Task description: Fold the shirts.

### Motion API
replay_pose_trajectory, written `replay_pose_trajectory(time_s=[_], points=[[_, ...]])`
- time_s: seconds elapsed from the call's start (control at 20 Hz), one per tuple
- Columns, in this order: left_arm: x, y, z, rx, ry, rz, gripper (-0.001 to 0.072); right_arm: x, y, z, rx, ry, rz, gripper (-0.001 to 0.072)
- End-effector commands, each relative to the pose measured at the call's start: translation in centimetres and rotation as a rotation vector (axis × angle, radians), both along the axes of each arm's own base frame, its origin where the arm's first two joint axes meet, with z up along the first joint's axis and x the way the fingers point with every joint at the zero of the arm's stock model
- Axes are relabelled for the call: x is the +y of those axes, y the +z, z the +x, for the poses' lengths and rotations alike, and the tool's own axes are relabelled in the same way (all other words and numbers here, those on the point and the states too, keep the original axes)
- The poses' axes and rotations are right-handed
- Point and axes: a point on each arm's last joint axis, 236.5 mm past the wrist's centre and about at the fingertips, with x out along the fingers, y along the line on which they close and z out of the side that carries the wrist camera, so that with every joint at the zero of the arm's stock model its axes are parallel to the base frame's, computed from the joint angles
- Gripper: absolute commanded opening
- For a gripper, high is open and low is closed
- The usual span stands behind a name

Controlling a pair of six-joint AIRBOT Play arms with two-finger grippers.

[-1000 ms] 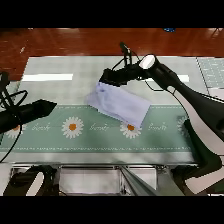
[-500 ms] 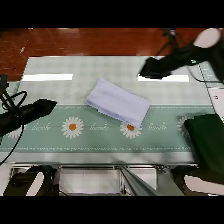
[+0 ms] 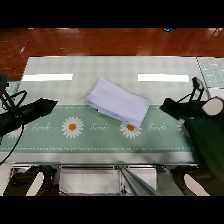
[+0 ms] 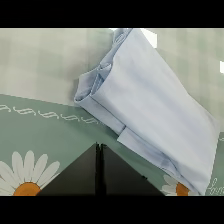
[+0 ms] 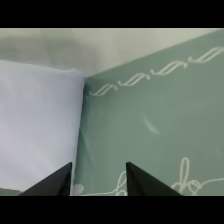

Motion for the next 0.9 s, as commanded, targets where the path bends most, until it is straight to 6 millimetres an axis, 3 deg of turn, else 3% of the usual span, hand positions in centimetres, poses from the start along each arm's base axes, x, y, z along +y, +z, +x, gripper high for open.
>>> replay_pose_trajectory(time_s=[0.0,0.25,0.5,0.65,0.75,0.85], points=[[0.0,0.0,0.0,0.0,0.001,0.0,0.0016,2.5,-4.1,-0.5,0.051,-0.071,0.162,0.0403],[0.0,0.0,0.0,0.0,0.001,0.0,0.0016,7.6,-5.5,0.5,0.094,-0.044,0.43,0.0403],[0.0,0.0,0.0,0.0,0.001,0.0,0.0016,11.1,-6.2,1.8,0.12,0.054,0.455,0.0375],[0.0,0.0,0.0,0.0,0.001,0.0,0.0016,14.5,-3.9,4.7,0.017,0.217,0.43,0.0018],[0.0,0.0,0.0,0.0,0.001,0.0,0.0016,16.6,-0.9,6.9,-0.06,0.324,0.424,0.0017],[0.0,0.0,0.0,0.0,0.001,0.0,0.0016,16.8,2.9,9.5,-0.138,0.406,0.371,0.0017]])
